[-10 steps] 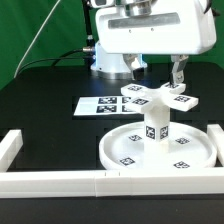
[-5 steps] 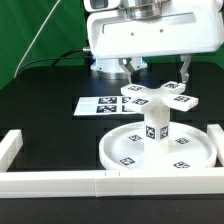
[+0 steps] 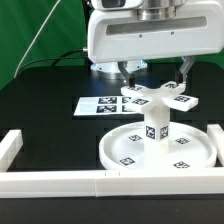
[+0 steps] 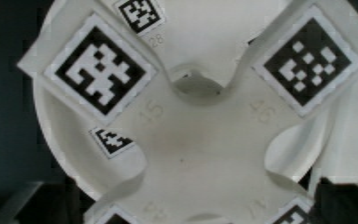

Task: Assemble round table

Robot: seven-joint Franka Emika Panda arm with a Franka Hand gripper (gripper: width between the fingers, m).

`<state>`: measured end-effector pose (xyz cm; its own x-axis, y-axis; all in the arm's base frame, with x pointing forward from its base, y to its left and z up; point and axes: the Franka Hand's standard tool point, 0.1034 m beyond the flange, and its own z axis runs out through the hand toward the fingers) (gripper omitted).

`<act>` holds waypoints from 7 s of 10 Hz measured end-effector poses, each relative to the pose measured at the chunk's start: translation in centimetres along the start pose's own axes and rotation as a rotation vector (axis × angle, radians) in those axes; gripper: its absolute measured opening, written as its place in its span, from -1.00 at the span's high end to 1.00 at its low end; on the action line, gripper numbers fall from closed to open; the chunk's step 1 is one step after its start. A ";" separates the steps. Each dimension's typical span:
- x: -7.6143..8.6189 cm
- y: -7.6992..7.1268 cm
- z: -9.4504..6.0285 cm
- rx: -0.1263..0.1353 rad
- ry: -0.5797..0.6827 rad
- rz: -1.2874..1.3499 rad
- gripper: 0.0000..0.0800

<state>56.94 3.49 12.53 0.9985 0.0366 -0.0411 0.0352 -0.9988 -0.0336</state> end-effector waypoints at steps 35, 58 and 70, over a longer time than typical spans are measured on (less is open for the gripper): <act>0.0 0.3 -0.1 -0.090 0.108 -0.615 -0.62; -1.7 -0.9 2.1 -0.080 -0.070 -0.784 -0.62; -0.8 -0.5 2.1 -0.067 0.055 -0.090 -0.09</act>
Offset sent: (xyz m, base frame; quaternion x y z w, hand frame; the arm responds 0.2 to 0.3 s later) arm 0.0021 0.0070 -0.0117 0.0672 0.0266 0.1143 0.9908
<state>56.01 4.01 10.48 0.9919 0.1264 0.0140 0.1259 -0.9915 0.0326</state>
